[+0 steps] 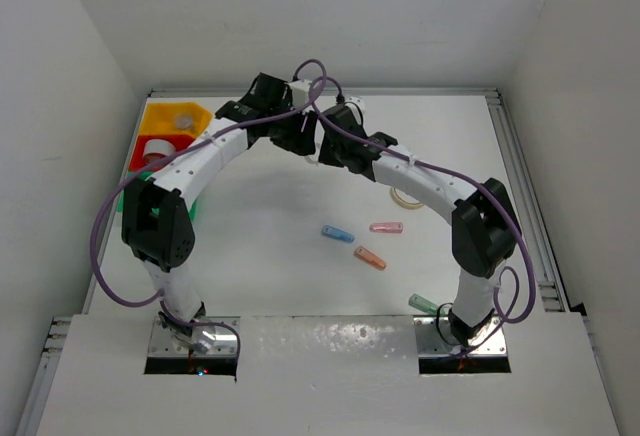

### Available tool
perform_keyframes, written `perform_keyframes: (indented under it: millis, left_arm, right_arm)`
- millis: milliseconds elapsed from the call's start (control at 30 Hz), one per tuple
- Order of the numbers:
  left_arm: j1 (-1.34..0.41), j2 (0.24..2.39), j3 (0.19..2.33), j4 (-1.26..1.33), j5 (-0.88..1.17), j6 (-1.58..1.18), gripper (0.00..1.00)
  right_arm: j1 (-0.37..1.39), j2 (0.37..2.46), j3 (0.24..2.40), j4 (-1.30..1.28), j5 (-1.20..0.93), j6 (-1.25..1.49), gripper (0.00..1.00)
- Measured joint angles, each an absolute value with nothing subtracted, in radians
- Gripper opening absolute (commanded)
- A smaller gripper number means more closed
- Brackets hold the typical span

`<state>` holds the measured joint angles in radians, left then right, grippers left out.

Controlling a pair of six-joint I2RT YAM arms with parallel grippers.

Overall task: Sort the stationery into containers
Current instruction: Place the stationery in the storage box.

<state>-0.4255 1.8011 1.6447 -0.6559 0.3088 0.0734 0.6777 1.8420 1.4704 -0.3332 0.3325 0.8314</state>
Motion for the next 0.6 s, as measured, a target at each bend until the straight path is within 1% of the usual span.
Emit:
perform_keyframes:
  millis: [200, 300, 333, 400, 433, 467, 533, 567, 600]
  left_arm:
    - [-0.458, 1.803, 1.620, -0.622, 0.210, 0.076, 0.44]
    - [-0.471, 1.803, 1.603, -0.616, 0.170, 0.081, 0.37]
    - [-0.473, 1.803, 1.597, -0.612, 0.163, 0.081, 0.28]
    - [-0.476, 1.803, 1.587, -0.602, 0.155, 0.080, 0.15]
    - [-0.478, 1.803, 1.584, -0.594, 0.145, 0.080, 0.03]
    - [-0.479, 1.803, 1.582, -0.587, 0.136, 0.077, 0.00]
    - [-0.478, 1.803, 1.573, -0.581, 0.113, 0.082, 0.00]
    - [-0.478, 1.804, 1.569, -0.581, 0.103, 0.083, 0.00]
    - [-0.478, 1.805, 1.568, -0.584, 0.094, 0.082, 0.00]
  right_arm:
    - [0.678, 1.842, 1.470, -0.322, 0.328, 0.846, 0.00]
    - [0.678, 1.842, 1.470, -0.315, 0.328, 0.852, 0.00]
    - [0.678, 1.842, 1.470, -0.314, 0.327, 0.853, 0.00]
    - [0.679, 1.842, 1.470, -0.314, 0.321, 0.857, 0.00]
    - [0.680, 1.842, 1.470, -0.317, 0.318, 0.859, 0.00]
    - [0.682, 1.842, 1.470, -0.318, 0.315, 0.861, 0.00]
    - [0.686, 1.842, 1.470, -0.308, 0.307, 0.866, 0.00]
    - [0.690, 1.842, 1.470, -0.304, 0.302, 0.865, 0.02]
    - [0.691, 1.842, 1.468, -0.300, 0.298, 0.864, 0.11]
